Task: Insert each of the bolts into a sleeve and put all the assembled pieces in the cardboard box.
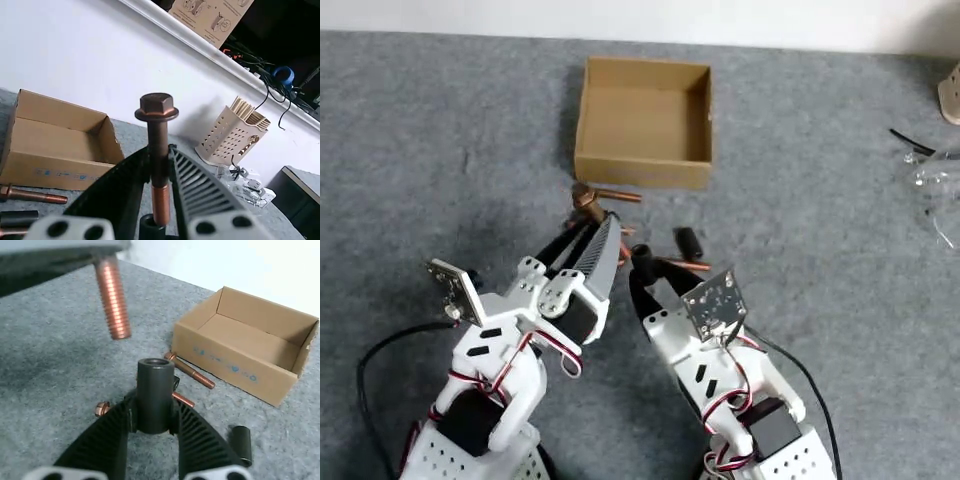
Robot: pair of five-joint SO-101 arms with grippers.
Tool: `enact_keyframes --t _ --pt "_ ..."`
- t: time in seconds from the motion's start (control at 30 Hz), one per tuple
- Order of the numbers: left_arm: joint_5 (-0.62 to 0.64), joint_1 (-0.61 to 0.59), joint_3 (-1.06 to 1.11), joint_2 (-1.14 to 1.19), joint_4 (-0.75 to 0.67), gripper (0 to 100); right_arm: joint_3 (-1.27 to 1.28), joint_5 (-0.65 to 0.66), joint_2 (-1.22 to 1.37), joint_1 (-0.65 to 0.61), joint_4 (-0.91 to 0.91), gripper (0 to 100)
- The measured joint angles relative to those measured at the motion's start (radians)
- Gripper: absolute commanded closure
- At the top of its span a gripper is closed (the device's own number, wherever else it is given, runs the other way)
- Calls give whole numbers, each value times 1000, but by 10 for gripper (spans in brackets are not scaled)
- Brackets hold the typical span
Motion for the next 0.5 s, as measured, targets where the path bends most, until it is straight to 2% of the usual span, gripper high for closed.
enact_keyframes --t 0.17,0.33,0.5 --pt "3 0 37 0 -11 994 0 3 0 0 0 995" --pt "3 2 101 0 -127 994 0 3 0 -5 0 995" --pt "3 0 117 0 -167 994 0 3 0 -9 0 995"
